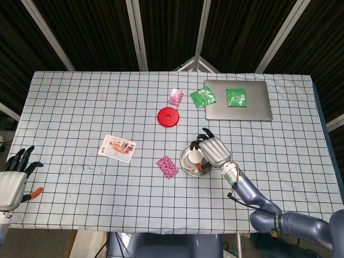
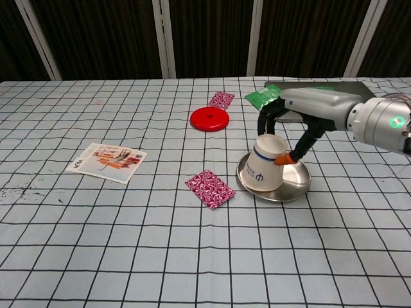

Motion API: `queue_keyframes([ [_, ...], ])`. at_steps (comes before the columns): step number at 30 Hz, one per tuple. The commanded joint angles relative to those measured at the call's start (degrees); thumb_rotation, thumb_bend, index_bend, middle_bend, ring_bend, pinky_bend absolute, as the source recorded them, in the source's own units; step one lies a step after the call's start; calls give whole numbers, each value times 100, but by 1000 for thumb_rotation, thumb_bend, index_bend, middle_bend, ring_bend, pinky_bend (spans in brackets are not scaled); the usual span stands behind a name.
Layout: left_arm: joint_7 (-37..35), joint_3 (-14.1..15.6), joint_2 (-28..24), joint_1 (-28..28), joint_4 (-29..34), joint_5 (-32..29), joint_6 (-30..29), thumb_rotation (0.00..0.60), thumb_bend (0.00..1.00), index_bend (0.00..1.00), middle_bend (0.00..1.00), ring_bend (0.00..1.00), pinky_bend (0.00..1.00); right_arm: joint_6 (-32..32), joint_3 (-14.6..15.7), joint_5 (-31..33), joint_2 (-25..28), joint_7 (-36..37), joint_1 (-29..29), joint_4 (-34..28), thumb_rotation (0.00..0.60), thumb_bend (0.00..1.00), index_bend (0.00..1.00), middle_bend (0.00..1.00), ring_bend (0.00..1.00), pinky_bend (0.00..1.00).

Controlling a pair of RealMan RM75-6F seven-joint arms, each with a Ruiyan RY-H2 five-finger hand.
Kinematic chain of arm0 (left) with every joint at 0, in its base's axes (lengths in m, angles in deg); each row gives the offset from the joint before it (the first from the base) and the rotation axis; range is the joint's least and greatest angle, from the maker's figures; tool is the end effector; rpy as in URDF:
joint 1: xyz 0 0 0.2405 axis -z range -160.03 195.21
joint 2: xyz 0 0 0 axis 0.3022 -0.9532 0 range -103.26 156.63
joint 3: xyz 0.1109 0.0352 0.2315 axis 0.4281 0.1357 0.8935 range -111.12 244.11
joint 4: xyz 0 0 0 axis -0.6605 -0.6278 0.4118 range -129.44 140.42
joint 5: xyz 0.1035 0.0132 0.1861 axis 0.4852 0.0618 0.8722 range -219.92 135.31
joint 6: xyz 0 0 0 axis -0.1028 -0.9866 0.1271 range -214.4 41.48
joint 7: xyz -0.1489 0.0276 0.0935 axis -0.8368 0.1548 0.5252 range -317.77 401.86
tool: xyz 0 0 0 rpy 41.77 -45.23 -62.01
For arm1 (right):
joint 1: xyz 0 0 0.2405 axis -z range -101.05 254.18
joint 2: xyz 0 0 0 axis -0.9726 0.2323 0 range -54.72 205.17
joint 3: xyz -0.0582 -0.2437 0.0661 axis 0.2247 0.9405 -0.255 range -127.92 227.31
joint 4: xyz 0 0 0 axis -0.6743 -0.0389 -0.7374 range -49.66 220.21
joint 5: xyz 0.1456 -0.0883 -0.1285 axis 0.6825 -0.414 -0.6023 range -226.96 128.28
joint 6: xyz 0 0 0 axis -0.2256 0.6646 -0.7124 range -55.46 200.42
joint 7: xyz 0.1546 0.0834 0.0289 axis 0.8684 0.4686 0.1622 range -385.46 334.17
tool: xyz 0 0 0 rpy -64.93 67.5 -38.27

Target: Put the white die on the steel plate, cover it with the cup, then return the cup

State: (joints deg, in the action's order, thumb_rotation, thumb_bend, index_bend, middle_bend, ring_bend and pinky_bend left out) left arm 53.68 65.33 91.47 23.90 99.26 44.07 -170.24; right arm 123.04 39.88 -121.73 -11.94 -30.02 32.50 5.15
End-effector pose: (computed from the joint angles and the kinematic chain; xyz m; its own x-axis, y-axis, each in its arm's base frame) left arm -0.3063 0.2163 0.1417 0.5455 0.0390 0.8372 0.8378 -0.0495 -0.5437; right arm -0.1386 -0.3885 -0.0290 0.3790 -0.3080 0.8727 -0.8704 -0.4390 0.2231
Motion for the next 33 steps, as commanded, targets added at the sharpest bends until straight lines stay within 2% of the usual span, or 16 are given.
queue_keyframes([
  [1, 0, -3, -1, 1, -5, -11, 7, 600, 236, 329, 0, 0, 128, -22, -46, 21, -95, 40, -46, 186, 600, 449, 566, 468, 229, 0],
  [10, 53, -5, 14, 1, 4, -22, 9, 600, 236, 331, 0, 0, 128, 11, -32, -72, -351, 291, -52, 891, 600, 448, 570, 468, 229, 2],
  [16, 98, 2, 30, 15, 6, -25, 42, 600, 237, 332, 0, 0, 128, 73, -12, -123, -341, 459, 19, 1133, 600, 448, 570, 468, 229, 11],
  [27, 140, 9, 41, 11, 25, -21, 37, 600, 236, 335, 0, 0, 128, 182, 200, -250, -90, 515, 267, 1076, 600, 449, 577, 468, 229, 10],
  [33, 126, 12, 39, 6, 31, -11, 25, 600, 236, 335, 0, 0, 128, 320, 389, -498, 123, 606, 424, 693, 600, 449, 588, 468, 229, 11],
])
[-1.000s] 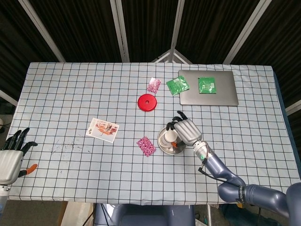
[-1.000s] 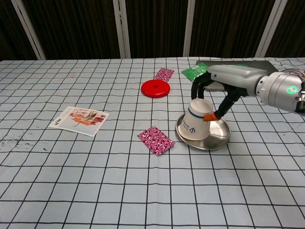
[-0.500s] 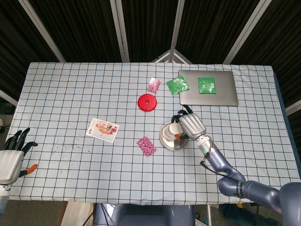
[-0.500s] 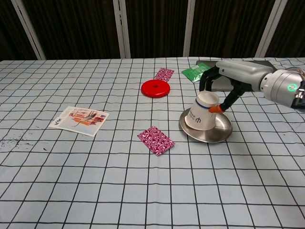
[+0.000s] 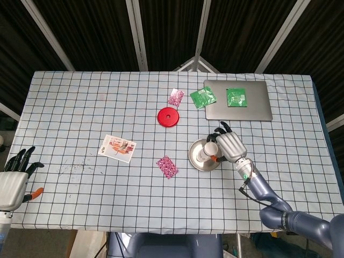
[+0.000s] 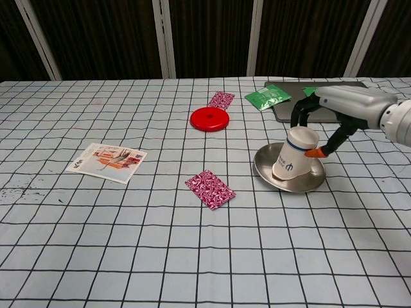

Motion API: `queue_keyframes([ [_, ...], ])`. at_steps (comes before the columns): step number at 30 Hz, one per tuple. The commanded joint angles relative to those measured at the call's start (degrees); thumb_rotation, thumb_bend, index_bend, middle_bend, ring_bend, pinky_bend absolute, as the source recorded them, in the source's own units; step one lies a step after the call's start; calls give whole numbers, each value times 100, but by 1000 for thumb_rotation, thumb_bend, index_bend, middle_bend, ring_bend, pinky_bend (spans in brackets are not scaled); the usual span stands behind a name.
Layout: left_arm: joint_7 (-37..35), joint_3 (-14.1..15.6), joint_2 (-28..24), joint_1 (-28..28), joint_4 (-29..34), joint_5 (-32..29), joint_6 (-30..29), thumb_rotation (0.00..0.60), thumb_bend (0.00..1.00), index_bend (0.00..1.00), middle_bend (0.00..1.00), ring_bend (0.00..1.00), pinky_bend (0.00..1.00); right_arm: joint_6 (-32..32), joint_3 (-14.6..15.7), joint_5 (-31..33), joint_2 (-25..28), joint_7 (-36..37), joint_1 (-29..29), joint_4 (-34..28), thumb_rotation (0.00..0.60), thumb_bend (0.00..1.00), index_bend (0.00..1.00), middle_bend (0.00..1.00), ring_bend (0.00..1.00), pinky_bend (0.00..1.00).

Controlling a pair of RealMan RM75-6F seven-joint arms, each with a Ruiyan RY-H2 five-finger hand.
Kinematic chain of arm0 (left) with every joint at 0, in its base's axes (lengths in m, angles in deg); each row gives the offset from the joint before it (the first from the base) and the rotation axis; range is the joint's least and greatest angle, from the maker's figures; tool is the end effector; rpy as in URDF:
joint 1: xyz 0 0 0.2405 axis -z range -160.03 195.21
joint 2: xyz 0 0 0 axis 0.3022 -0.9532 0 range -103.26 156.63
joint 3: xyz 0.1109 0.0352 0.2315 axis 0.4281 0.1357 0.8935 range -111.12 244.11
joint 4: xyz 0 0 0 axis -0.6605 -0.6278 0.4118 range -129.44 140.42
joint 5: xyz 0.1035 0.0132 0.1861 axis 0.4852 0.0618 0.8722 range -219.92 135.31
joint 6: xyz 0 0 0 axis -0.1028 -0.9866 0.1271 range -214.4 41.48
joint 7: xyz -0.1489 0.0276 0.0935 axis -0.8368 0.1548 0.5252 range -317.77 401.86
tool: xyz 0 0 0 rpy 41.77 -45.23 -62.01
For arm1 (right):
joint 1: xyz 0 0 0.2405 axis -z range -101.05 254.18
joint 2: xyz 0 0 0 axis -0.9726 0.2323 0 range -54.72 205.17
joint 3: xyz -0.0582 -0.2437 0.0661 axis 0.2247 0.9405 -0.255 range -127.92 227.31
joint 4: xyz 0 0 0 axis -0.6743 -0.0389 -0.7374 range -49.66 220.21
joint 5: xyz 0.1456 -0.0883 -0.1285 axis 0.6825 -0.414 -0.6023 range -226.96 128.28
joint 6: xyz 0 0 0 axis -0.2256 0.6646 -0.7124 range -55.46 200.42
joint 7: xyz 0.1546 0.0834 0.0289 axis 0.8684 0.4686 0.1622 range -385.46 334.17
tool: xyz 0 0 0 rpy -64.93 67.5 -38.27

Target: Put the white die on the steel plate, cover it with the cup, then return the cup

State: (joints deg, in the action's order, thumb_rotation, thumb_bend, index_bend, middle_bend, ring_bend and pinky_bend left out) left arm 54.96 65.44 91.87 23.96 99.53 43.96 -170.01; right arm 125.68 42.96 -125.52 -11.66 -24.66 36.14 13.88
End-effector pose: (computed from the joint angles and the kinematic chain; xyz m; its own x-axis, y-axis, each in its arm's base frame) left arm -0.3052 0.2160 0.1382 0.5546 0.0445 0.8309 0.8319 -0.0514 -0.5525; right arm -0.1990 -0.3952 -0.0119 0.4254 -0.2662 0.8649 -0.8728 -0.3732 0.3145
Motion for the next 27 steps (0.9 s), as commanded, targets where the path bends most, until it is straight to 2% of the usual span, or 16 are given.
queue_keyframes([
  [1, -4, 1, 3, 1, 11, 3, 2, 600, 236, 335, 0, 0, 128, 60, 115, -187, 135, 131, 71, -291, 600, 448, 588, 468, 229, 11],
  [7, -7, 24, 15, 8, 25, 64, 0, 600, 236, 335, 0, 0, 128, 62, 162, -412, 216, 304, 44, -747, 600, 448, 589, 468, 229, 11],
  [13, -71, 4, -13, -2, 8, 39, -21, 600, 236, 335, 0, 0, 128, -65, 67, -376, 175, 331, -64, -955, 600, 449, 589, 468, 229, 11],
  [27, -71, 13, -10, 11, -12, 47, 7, 600, 236, 337, 0, 0, 128, -294, -254, -85, -182, 520, -304, -675, 600, 450, 592, 468, 233, 26],
])
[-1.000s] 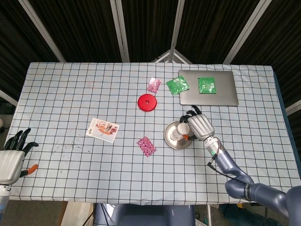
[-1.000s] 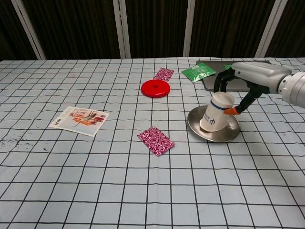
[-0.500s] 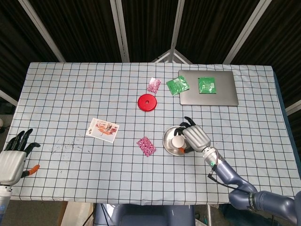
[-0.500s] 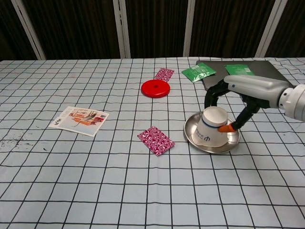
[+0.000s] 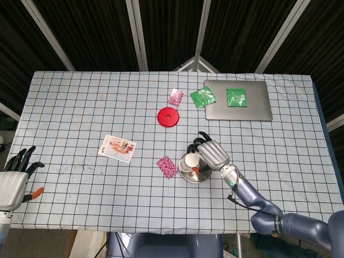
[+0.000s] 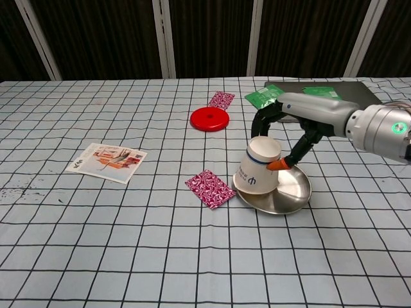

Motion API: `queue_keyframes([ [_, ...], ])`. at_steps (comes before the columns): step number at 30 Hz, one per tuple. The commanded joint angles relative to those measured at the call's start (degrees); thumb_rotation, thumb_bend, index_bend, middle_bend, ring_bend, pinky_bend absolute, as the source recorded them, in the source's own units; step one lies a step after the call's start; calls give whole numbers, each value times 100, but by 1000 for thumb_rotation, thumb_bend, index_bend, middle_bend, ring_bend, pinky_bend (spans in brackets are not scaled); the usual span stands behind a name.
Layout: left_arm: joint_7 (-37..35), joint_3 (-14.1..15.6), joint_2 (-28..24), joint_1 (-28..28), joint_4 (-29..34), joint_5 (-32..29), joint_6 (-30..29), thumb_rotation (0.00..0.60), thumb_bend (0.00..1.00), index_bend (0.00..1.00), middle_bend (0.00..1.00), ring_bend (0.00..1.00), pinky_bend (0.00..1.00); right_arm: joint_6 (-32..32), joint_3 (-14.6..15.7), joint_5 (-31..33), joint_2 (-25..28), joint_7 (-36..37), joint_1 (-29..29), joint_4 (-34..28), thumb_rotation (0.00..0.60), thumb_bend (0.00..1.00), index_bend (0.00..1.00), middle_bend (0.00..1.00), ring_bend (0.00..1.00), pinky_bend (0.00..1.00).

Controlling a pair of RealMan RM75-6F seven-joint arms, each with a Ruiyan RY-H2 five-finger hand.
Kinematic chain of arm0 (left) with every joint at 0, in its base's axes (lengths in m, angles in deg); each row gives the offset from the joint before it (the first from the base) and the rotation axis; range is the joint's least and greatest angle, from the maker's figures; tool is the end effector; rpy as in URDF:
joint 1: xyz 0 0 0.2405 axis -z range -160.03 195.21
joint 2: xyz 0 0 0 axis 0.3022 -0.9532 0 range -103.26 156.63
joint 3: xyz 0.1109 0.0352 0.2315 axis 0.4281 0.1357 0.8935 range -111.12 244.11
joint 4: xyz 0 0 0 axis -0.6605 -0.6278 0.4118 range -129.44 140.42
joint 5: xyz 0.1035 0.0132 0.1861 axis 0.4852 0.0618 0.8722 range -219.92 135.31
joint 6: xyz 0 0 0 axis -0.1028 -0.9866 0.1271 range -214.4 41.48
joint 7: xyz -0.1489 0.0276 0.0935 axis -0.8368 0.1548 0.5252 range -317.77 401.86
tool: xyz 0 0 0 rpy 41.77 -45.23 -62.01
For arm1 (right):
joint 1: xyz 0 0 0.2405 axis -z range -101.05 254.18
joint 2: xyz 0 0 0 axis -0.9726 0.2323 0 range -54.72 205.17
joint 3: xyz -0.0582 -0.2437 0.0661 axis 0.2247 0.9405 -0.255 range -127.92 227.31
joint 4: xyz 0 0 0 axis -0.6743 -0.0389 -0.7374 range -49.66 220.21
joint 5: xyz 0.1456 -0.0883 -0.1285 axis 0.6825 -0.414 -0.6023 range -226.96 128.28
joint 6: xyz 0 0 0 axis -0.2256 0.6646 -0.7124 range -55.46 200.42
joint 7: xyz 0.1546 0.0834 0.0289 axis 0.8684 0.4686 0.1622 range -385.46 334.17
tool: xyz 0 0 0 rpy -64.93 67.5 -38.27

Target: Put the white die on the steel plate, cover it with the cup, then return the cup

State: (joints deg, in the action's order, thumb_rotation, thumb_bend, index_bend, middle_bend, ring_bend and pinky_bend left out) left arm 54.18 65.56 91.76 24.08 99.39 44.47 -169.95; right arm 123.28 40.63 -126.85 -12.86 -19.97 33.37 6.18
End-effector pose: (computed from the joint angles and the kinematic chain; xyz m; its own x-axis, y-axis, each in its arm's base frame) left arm -0.3043 0.2162 0.1379 0.5479 0.0449 0.8354 0.8361 -0.0614 -0.5451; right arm -0.1371 -0.3791 -0.0368 0.2757 -0.3708 0.8868 -0.8927 -0.4410 0.0931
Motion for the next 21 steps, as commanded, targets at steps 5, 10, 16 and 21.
queue_keyframes([
  [5, 33, -9, 5, -3, 2, -34, 6, 600, 236, 338, 0, 0, 128, -85, 3, 50, -190, 186, -29, 389, 600, 455, 593, 468, 233, 25],
  [10, 88, -4, 23, 9, 1, -42, 34, 600, 236, 337, 0, 0, 128, -16, 15, -48, -309, 371, -26, 735, 600, 460, 598, 469, 233, 29],
  [16, 126, -11, 34, 14, 5, -74, 51, 600, 236, 338, 0, 0, 128, 218, 15, -230, -411, 524, -4, 1089, 600, 465, 603, 475, 240, 39],
  [21, 139, -11, 34, 14, 8, -83, 57, 600, 236, 341, 0, 0, 128, 402, 14, -308, -455, 698, 60, 1248, 600, 467, 607, 475, 240, 40],
])
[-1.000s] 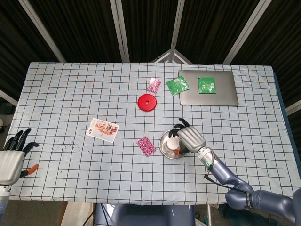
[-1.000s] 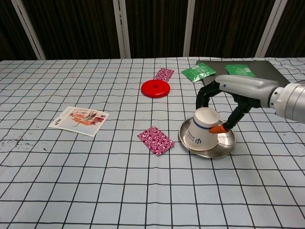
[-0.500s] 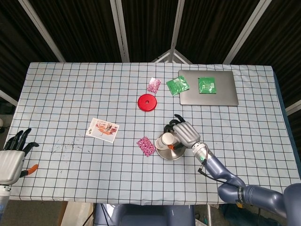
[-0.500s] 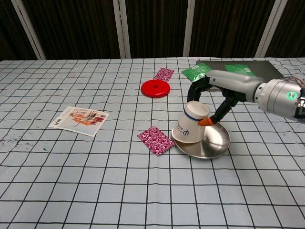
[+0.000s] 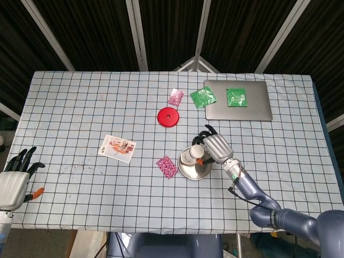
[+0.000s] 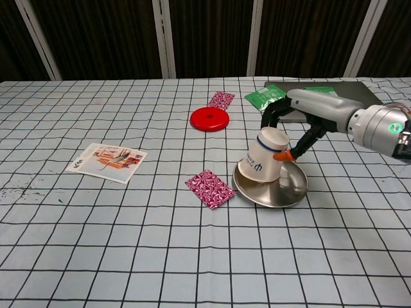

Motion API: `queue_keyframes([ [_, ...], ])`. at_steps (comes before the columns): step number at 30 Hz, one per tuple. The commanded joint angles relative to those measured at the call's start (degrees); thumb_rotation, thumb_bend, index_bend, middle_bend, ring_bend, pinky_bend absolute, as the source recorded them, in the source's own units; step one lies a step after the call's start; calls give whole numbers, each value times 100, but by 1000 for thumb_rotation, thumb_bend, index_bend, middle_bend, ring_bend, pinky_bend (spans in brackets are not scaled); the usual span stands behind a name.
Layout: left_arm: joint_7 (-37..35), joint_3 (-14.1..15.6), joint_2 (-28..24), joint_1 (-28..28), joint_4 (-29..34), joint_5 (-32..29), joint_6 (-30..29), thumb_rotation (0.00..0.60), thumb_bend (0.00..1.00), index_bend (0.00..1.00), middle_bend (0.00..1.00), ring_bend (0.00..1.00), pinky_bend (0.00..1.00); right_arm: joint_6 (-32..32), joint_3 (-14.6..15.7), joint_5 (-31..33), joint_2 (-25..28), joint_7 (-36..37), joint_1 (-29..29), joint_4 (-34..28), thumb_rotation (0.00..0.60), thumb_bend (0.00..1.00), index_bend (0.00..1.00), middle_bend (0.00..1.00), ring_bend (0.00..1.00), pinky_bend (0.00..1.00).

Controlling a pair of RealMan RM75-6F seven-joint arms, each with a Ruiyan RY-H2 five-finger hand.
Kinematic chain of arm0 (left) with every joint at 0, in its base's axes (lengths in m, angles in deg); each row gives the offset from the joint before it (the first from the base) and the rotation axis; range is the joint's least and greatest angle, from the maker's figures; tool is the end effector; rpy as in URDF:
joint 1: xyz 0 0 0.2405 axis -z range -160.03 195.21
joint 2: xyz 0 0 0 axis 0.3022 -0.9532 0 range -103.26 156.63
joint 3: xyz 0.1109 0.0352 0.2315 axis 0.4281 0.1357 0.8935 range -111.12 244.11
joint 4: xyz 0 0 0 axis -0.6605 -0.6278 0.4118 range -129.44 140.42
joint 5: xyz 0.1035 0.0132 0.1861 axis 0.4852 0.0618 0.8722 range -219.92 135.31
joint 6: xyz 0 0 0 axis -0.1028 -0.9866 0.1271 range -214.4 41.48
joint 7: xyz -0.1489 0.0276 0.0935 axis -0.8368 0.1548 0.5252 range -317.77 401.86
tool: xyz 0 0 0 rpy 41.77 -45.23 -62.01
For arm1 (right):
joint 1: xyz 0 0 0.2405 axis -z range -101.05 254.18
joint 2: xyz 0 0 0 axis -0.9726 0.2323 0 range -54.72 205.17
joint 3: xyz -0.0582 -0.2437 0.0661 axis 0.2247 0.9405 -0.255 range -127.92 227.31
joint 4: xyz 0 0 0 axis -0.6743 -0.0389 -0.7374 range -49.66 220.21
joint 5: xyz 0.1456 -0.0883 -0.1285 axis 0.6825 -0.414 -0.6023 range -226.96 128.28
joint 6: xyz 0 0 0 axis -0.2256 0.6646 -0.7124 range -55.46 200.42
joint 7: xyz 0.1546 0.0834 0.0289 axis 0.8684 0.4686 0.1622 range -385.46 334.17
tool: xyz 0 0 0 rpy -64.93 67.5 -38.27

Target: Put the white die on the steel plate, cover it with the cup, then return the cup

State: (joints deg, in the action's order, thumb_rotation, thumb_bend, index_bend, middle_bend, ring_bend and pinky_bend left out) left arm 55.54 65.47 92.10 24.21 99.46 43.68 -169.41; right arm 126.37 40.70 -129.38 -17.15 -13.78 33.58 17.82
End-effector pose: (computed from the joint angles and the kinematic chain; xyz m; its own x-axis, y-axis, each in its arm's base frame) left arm -0.3056 0.2171 0.1354 0.5606 0.0537 0.8263 0.8280 -0.0534 -0.5583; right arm -0.1618 -0.4028 -0.0348 0.2581 -0.2976 0.9191 -0.9045 -0.4088 0.1216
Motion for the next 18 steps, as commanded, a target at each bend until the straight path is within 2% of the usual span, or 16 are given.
queue_keyframes([
  [1, 7, -2, 2, 2, 2, -9, 7, 600, 236, 341, 0, 0, 128, 141, 20, -89, -39, 108, 53, 125, 600, 467, 608, 475, 240, 40],
  [7, 37, 4, 7, 8, 13, -12, 24, 600, 236, 342, 0, 0, 128, 387, 142, -324, -74, 174, 126, 315, 600, 468, 624, 475, 240, 39],
  [18, 68, 11, 16, 3, 24, -1, 10, 600, 236, 343, 0, 0, 128, 793, 571, -807, -13, 135, 364, 367, 600, 468, 696, 475, 240, 40],
])
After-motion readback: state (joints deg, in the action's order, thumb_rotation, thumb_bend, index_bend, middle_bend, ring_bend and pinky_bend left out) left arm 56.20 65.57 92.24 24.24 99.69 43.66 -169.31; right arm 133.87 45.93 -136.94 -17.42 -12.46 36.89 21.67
